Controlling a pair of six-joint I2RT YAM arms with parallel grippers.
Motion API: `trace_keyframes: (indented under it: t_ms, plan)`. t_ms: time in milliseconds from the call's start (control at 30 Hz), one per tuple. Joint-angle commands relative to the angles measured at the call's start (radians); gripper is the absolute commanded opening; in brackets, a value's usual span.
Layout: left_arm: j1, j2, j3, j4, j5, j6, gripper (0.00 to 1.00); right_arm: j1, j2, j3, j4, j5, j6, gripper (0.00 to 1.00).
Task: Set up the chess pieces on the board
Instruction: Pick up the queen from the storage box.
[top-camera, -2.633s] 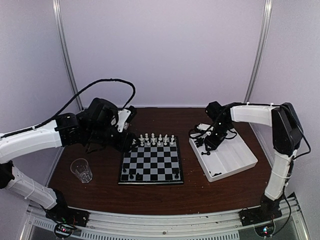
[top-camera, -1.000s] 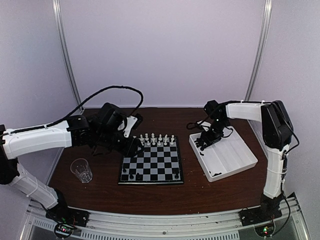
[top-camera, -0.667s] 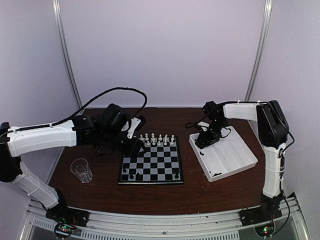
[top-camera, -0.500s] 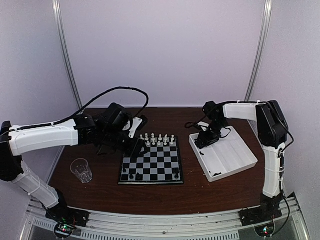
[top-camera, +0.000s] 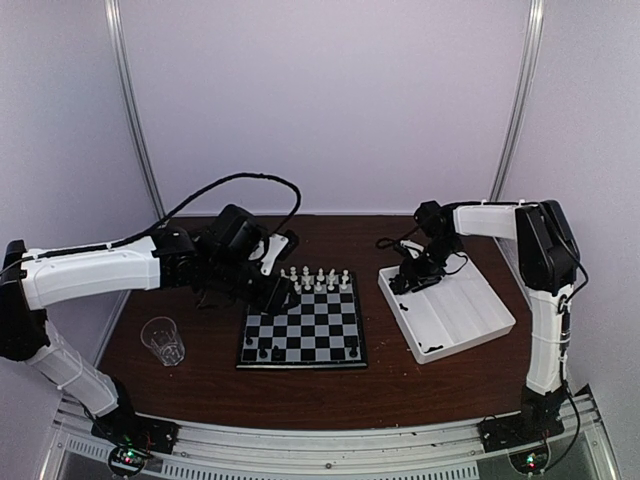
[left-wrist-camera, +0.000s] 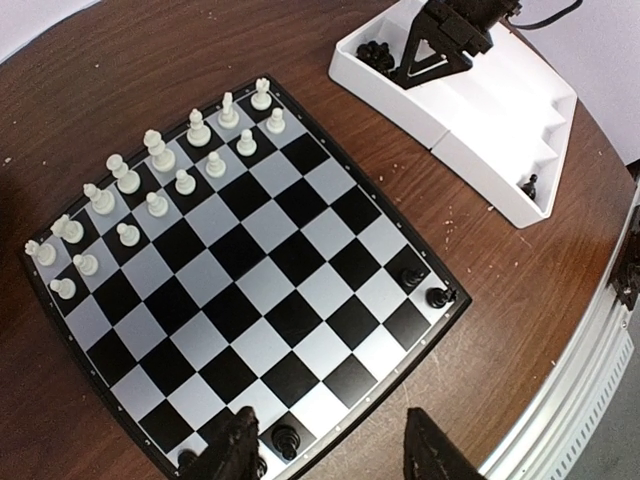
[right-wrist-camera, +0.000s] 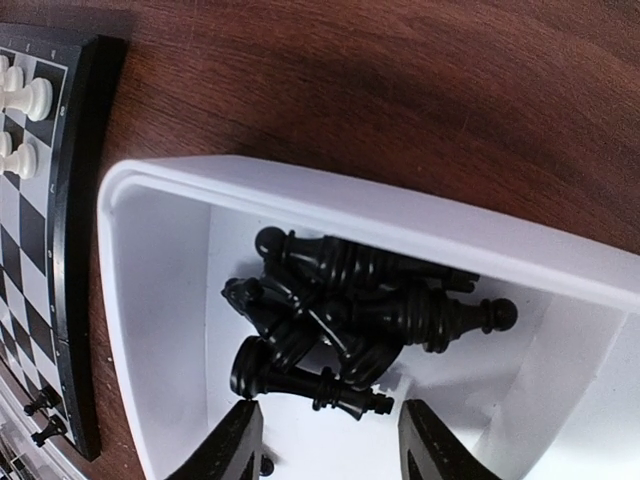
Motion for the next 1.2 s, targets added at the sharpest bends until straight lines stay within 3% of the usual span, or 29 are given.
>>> trace_keyframes:
  t_ms: [0, 267, 533, 800, 1167]
  plan:
    - [-0.011, 0.027, 0.038, 0.03, 0.021, -0.006, 0.5, -0.005, 0.001, 0.014, 0.023, 0.033, 0.036, 0.5]
    - [-0.021, 0.02, 0.031, 0.028, 0.012, -0.013, 0.5, -0.006, 0.027, 0.037, 0.041, -0.043, 0.081, 0.5]
    - [-0.026, 0.015, 0.029, 0.024, 0.003, -0.015, 0.5, 0.0, 0.042, 0.047, 0.008, -0.104, 0.015, 0.36]
    - [-0.027, 0.025, 0.032, 0.028, 0.006, -0.015, 0.5, 0.015, 0.005, -0.004, -0.009, -0.073, -0.012, 0.31]
    - [-0.031, 0.021, 0.018, 0.038, 0.003, -0.013, 0.5, 0.024, -0.108, -0.066, -0.067, 0.0, -0.069, 0.33]
